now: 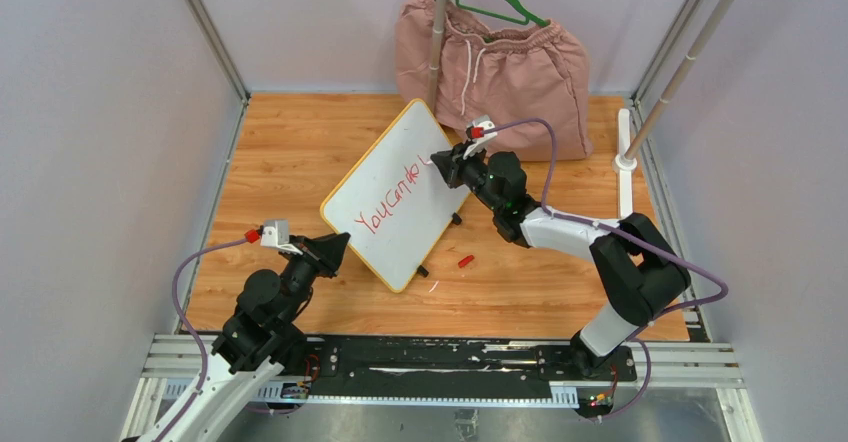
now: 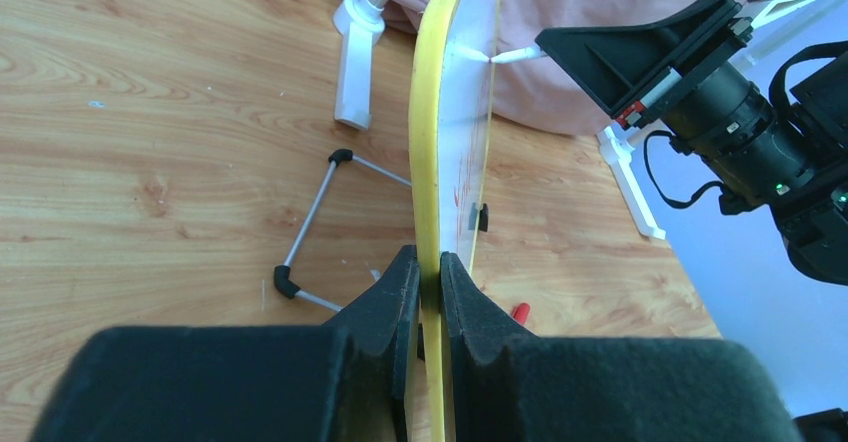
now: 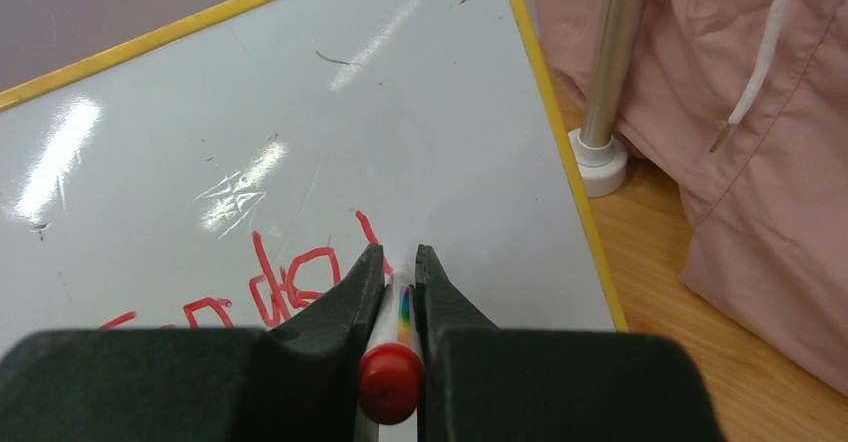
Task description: Write a sentence on the whiteboard
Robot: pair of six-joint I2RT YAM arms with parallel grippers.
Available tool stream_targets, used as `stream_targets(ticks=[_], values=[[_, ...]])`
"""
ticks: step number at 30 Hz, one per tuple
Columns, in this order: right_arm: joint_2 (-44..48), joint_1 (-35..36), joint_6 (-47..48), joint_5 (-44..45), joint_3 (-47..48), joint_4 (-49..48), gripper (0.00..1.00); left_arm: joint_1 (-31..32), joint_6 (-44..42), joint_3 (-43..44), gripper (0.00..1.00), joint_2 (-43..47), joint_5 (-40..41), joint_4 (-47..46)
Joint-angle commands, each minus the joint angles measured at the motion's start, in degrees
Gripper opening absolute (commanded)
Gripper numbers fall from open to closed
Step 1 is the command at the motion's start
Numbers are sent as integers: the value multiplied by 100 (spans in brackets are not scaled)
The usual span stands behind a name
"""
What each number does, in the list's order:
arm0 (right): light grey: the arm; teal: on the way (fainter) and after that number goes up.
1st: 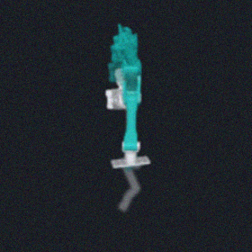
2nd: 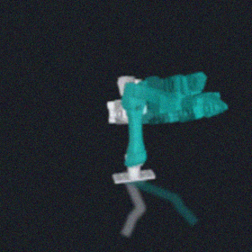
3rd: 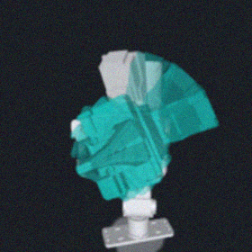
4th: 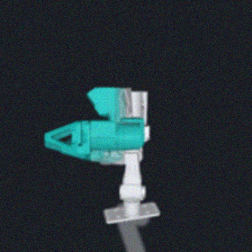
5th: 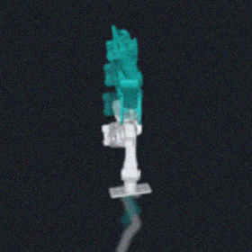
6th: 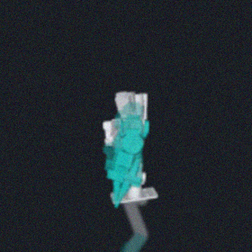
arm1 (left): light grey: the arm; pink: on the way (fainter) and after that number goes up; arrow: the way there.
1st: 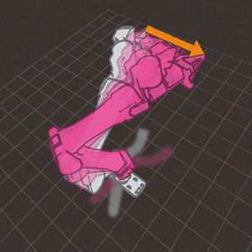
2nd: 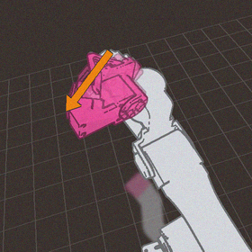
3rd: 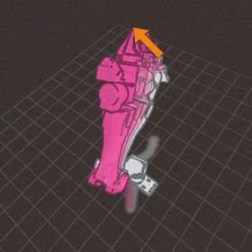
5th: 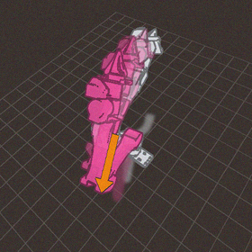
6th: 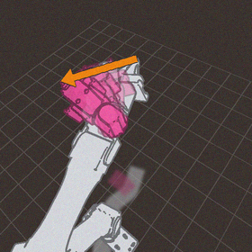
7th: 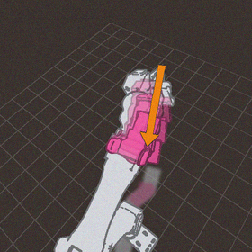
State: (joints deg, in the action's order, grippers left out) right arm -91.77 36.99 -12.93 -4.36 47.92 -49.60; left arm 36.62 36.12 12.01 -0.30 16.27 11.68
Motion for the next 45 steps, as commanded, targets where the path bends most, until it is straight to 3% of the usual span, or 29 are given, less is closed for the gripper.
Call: stream_targets(ticks=[1, 20, 45], values=[[210, -181, 4, 126, -45, 177, 0, 13, -281, 82, 0, 221, 95, 338], [259, 111, -24, -491, 184, 70, 0, 12, -281, 96, 0, 224, 95, 336], [-84, -82, 165, -132, 558, 379, 0, 12, -280, 80, 0, 245, 87, 347]])
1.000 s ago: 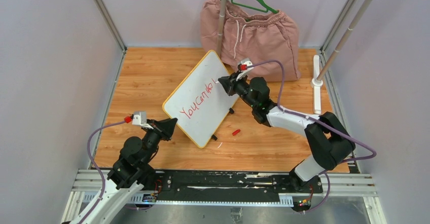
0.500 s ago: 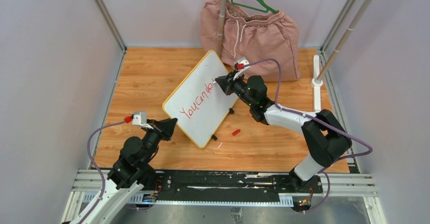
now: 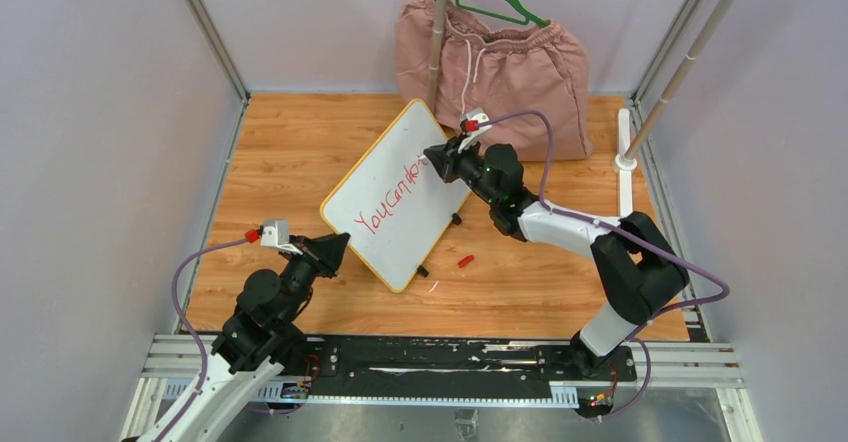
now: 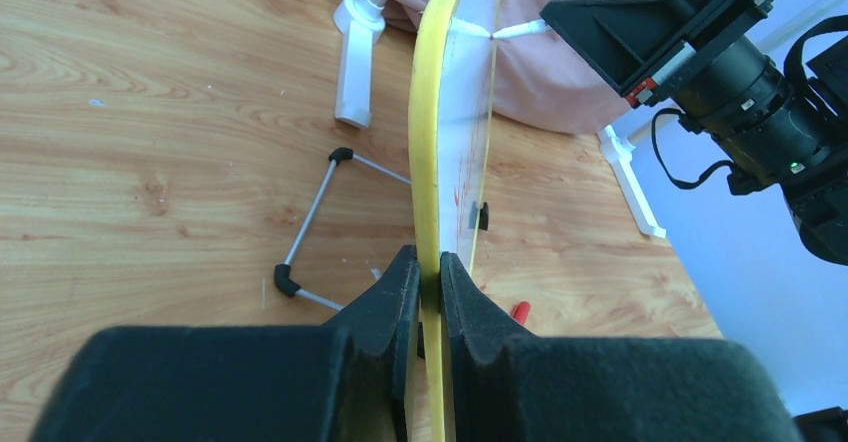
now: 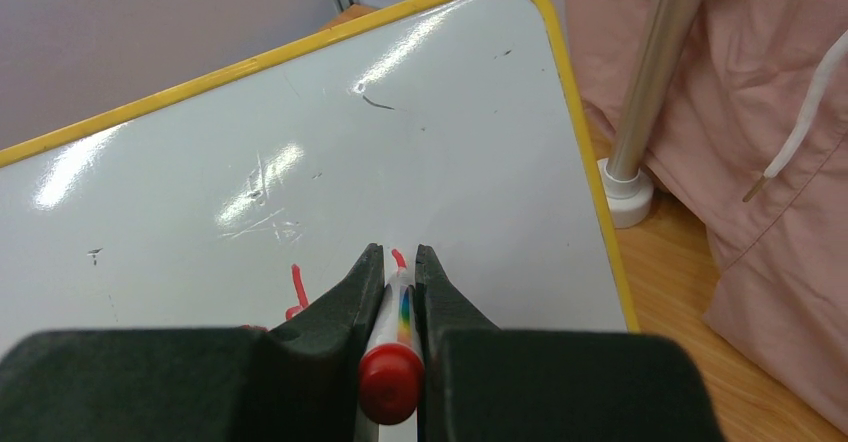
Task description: Write a sentence on the whiteboard
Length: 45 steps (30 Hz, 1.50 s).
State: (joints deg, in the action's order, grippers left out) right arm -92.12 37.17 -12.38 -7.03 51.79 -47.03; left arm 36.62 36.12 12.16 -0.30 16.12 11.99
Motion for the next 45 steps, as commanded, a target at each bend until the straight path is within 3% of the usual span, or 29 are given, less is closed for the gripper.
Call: stream_targets(ticks=[1, 18, 33, 45], values=[[-45, -107, 126, 132, 173, 142, 0, 12, -276, 64, 0, 245, 102, 320], [262, -172, 53, 88, 222, 55, 0, 13, -281, 67, 0, 245, 102, 322], [-196, -189, 224, 31, 888, 299, 0, 18, -280, 72, 0, 271, 111, 330], [-301, -188, 154, 24, 685, 246, 0, 12, -281, 76, 0, 285, 118, 342]])
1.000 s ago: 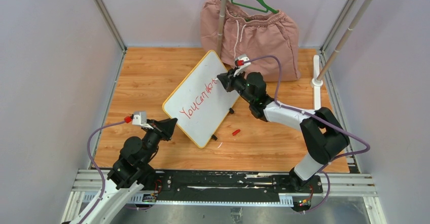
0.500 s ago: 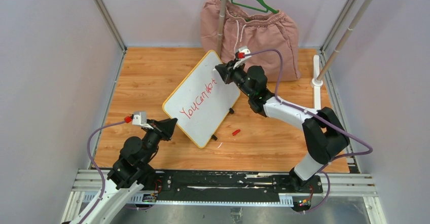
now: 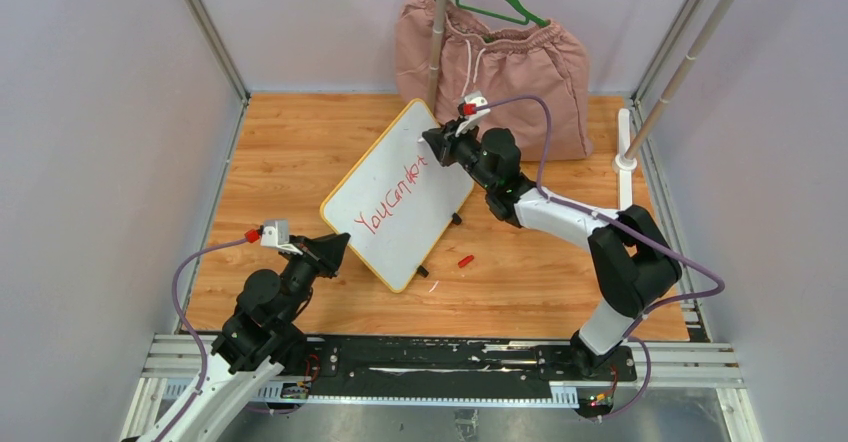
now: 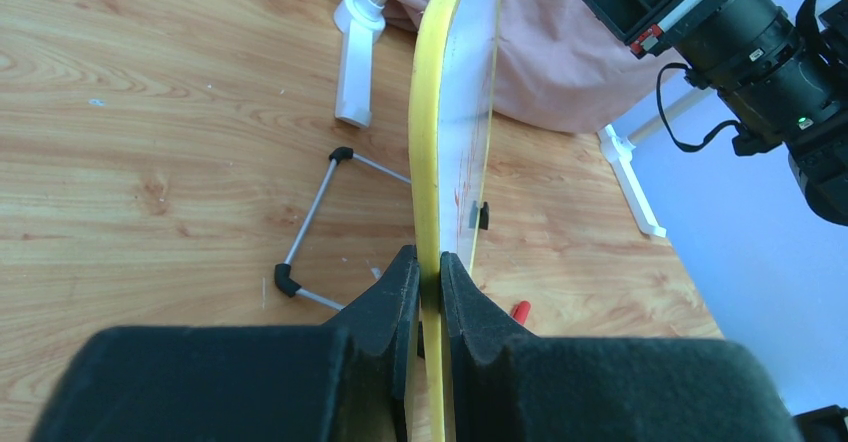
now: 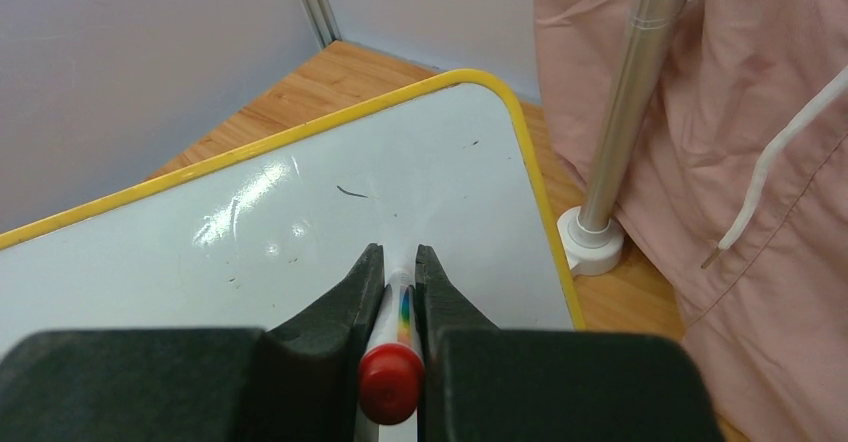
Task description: Write a sentence on the whiteboard
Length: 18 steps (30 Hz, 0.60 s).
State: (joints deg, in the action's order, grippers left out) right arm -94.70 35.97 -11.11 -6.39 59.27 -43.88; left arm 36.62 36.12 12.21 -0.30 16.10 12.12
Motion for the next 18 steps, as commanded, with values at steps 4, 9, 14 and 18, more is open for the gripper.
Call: stream_targets(ticks=[4, 9, 14, 18], values=[[-13, -66, -38, -12, -292, -151, 0, 12, -280, 68, 0, 286, 115, 326], [46, -70, -122, 41, -582, -275, 0, 14, -281, 68, 0, 285, 117, 318], [120, -66, -133, 57, -793, -328, 0, 18, -281, 73, 0, 286, 113, 325], [164, -66, -169, 59, -934, -366, 0, 12, -281, 76, 0, 286, 113, 323]])
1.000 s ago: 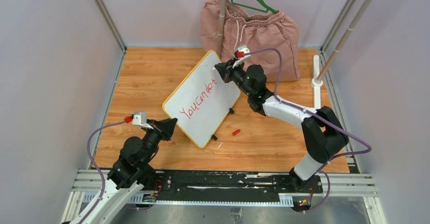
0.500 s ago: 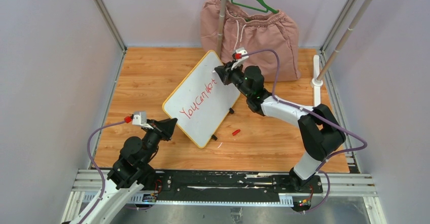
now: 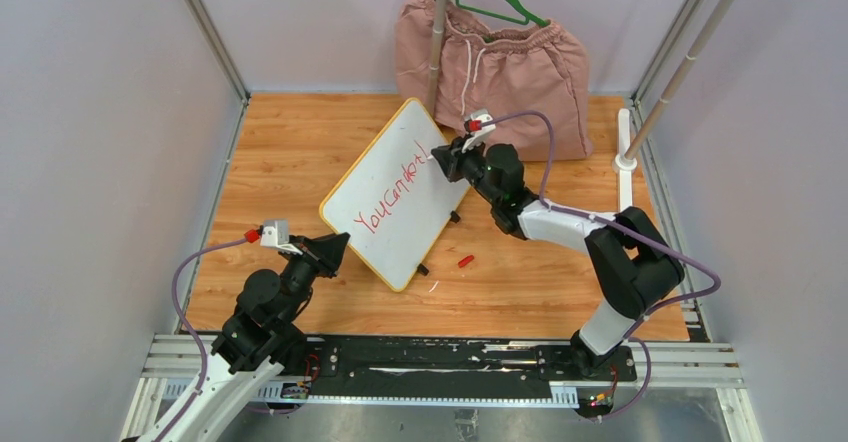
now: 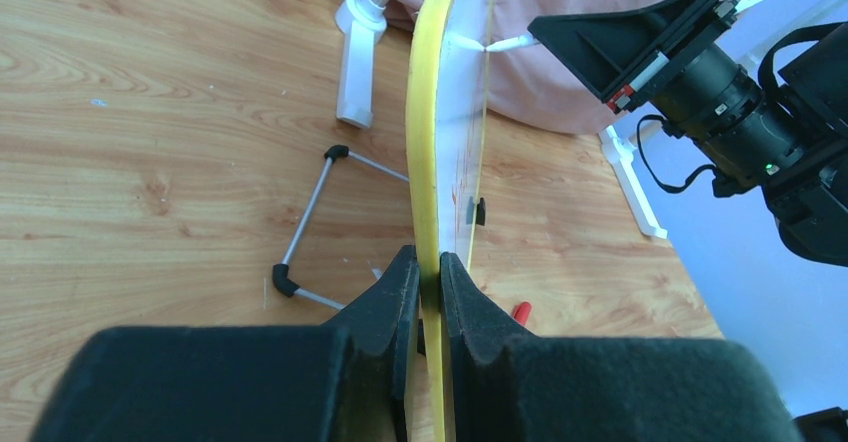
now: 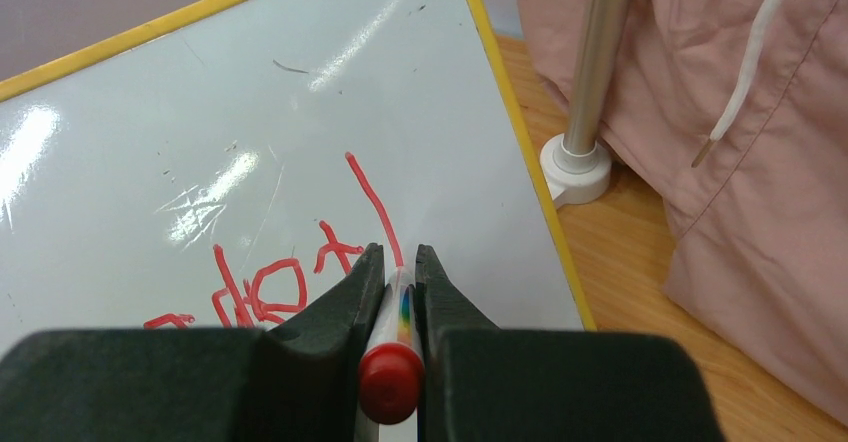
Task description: Write a sentence on the whiteboard
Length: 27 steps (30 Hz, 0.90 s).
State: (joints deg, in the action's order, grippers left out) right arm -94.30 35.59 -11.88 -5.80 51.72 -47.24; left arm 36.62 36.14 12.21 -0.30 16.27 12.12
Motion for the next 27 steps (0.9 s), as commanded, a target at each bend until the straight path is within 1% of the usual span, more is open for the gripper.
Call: stream_targets(ticks=[1, 5, 17, 27], values=[[135, -31, -93, 2, -195, -38, 0, 14, -283, 72, 0, 289, 89, 318], [145, -33, -87, 1, -129, -17, 0, 18, -271, 63, 0, 285, 70, 318], [-33, -33, 102, -55, 605, 309, 0, 12, -273, 50, 0, 280, 30, 309], [-136, -127, 211, -26, 719, 461, 0, 12, -283, 62, 0, 285, 43, 309]])
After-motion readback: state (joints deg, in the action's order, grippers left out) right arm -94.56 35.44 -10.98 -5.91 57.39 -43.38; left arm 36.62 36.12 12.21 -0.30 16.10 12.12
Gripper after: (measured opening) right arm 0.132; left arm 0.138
